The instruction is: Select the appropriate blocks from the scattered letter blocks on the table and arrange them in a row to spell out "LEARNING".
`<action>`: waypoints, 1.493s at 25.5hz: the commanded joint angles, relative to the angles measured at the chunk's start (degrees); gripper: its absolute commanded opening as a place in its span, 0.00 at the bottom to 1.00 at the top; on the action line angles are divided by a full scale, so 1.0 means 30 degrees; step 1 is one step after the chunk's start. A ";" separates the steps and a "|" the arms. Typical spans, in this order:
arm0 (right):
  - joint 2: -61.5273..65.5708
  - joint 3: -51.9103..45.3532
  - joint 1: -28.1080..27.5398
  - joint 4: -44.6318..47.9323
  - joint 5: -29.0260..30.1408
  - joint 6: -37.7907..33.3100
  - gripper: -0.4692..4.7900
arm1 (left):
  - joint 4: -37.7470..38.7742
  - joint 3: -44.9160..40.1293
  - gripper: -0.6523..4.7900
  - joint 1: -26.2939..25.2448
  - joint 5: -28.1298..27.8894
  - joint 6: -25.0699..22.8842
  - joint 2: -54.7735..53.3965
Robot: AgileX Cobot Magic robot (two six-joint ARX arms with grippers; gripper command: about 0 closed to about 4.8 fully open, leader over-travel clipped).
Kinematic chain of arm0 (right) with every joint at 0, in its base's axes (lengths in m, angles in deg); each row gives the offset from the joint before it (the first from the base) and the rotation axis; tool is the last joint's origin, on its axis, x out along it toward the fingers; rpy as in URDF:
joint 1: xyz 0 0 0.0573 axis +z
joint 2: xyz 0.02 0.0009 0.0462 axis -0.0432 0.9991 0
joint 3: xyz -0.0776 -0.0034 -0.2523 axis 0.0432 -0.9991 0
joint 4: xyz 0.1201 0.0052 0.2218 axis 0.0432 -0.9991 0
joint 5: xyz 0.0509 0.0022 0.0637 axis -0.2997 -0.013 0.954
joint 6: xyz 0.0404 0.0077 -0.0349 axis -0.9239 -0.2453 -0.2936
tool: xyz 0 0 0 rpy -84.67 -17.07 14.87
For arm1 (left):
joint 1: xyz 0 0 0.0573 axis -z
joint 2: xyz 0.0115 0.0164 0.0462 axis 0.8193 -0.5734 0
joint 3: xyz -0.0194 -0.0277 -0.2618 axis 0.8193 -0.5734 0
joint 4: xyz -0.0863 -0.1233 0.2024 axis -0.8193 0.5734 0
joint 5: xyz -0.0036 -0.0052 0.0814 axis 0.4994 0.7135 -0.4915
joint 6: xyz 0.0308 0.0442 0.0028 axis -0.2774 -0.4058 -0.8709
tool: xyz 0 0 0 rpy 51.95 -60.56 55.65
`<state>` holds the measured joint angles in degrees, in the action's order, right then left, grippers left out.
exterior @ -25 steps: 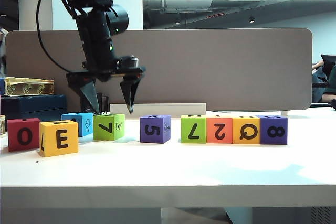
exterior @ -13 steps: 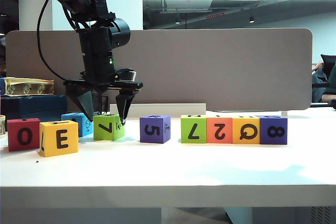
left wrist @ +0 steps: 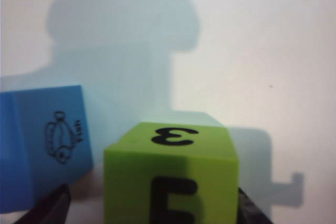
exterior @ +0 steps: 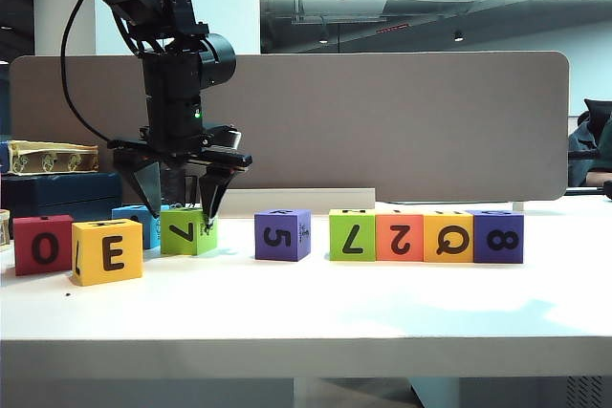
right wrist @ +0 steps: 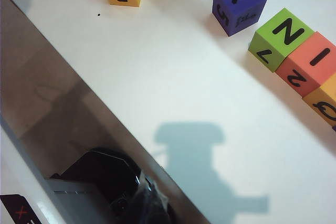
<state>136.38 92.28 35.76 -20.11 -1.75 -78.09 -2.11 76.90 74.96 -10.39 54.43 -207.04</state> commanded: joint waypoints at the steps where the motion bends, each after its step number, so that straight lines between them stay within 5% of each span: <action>1: -0.0036 0.0073 0.0022 0.0182 0.0022 0.0058 0.09 | -0.0073 0.0095 0.84 0.0007 -0.0787 -0.0430 0.0124; 9: -0.0036 0.0073 0.0022 0.0182 0.0022 0.0058 0.09 | -0.0036 0.0124 0.84 0.0000 -0.1341 -0.0954 0.0219; 18: -0.0036 0.0073 0.0022 0.0335 0.0022 0.0058 0.09 | 0.1049 0.0262 0.85 0.0007 0.1894 -0.1785 0.1923; 23: -0.0036 0.0073 0.0022 0.0321 0.0022 0.0058 0.09 | 0.3191 0.0262 0.85 0.0007 0.2331 -0.4197 0.4007; 29: -0.0036 0.0073 0.0022 0.0328 0.0029 0.0058 0.09 | 0.6739 0.0131 0.86 0.0007 0.3009 -0.4962 0.4444; 38: -0.0036 0.0073 0.0022 0.0306 0.0051 0.0058 0.09 | 0.8451 -0.1239 0.86 0.0007 0.3359 -0.6113 0.4430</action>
<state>136.38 92.28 35.76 -20.04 -1.75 -78.09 22.72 73.06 74.93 -0.51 36.84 -193.99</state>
